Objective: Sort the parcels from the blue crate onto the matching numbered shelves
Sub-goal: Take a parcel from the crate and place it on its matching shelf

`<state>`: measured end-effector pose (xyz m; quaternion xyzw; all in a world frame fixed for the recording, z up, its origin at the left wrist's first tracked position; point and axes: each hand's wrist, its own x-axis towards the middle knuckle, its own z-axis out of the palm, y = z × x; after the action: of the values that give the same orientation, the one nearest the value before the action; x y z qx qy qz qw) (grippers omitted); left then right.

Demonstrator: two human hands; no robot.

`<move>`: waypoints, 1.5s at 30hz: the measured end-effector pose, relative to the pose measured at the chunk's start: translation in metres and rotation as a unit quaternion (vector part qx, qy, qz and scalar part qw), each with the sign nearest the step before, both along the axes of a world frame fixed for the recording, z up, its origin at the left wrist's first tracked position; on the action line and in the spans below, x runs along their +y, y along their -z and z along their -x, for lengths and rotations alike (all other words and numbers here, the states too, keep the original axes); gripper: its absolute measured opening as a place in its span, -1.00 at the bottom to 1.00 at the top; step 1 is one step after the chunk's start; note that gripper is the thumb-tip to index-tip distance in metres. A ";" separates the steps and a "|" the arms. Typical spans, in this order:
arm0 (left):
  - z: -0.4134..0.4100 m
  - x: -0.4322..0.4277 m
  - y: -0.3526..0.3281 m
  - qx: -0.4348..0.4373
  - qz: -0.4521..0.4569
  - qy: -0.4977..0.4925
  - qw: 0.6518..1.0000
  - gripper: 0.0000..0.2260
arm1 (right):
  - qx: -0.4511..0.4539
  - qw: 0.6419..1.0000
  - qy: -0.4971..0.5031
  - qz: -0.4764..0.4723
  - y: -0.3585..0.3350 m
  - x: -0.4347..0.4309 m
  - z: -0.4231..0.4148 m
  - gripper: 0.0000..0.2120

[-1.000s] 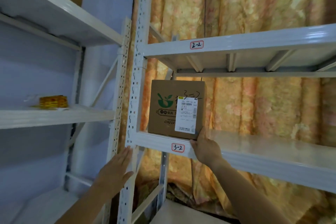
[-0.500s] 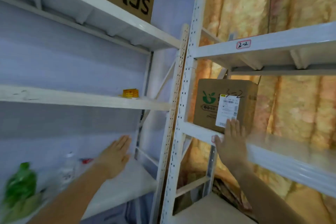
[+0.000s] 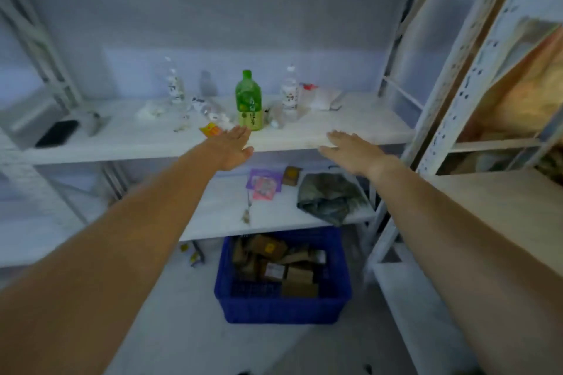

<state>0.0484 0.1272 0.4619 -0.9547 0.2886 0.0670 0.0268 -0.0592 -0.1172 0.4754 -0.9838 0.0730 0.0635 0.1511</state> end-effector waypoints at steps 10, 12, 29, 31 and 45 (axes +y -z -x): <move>-0.020 0.053 0.123 0.104 -0.004 -0.039 0.994 -0.47 | 0.078 0.997 -0.016 -0.020 0.092 0.041 -0.046 -0.40; -0.023 0.061 0.156 0.127 -0.016 -0.041 0.991 -0.49 | 0.116 0.993 -0.008 -0.035 0.127 0.045 -0.052 -0.39; -0.091 -0.017 0.514 0.485 0.173 -0.140 0.846 -0.34 | 0.381 0.907 0.154 -0.091 0.502 -0.032 -0.086 -0.33; -0.096 -0.046 0.576 0.547 0.257 -0.214 0.767 -0.33 | 0.370 0.909 0.170 -0.082 0.564 -0.047 -0.099 -0.35; -0.126 -0.152 0.930 0.600 0.307 -0.429 0.602 -0.35 | 0.550 0.790 0.248 -0.109 0.922 -0.105 -0.155 -0.67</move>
<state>0.1741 -0.0251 -0.4686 -0.6664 -0.1991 0.5358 -0.4787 0.0957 -0.2223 -0.4462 -0.7077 0.3782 0.5613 0.2026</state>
